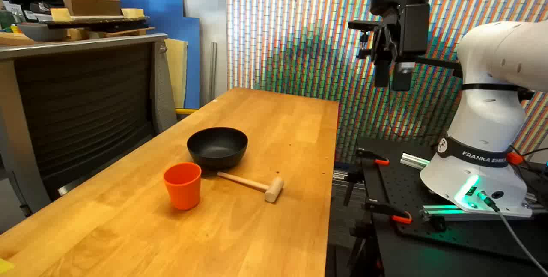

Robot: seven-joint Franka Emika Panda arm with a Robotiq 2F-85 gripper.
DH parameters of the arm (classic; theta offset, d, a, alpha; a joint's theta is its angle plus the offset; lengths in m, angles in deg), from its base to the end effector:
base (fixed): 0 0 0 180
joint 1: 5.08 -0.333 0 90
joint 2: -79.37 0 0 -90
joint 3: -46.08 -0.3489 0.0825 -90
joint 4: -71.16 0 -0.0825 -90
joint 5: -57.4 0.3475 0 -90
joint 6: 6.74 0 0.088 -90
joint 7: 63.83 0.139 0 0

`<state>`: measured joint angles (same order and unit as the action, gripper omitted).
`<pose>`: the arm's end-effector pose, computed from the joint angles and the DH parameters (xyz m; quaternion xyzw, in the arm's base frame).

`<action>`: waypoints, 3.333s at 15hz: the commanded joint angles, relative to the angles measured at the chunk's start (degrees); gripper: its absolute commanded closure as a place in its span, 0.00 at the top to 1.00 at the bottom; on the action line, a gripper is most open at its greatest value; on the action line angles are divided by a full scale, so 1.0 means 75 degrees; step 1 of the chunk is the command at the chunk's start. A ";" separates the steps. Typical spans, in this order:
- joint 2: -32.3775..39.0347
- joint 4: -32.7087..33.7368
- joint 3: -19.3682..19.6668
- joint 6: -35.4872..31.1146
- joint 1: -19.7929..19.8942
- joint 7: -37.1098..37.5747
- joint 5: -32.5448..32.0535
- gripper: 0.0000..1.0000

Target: Put the orange cup in the black bowl

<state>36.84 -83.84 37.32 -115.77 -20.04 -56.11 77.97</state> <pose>0.2248 0.1397 0.4455 -0.9914 -0.0535 0.0573 0.1048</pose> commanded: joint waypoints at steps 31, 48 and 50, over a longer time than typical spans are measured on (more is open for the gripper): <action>1.0897 0.9251 0.0485 -0.0874 -0.0118 0.2572 -0.3016 1.00; 1.2280 1.1075 0.0563 0.0481 0.0603 0.2644 -0.1155 1.00; 1.2272 1.0972 0.0585 0.0442 0.0616 0.2693 -0.1066 1.00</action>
<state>128.96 -1.29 41.42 -113.13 -15.64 -37.08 67.79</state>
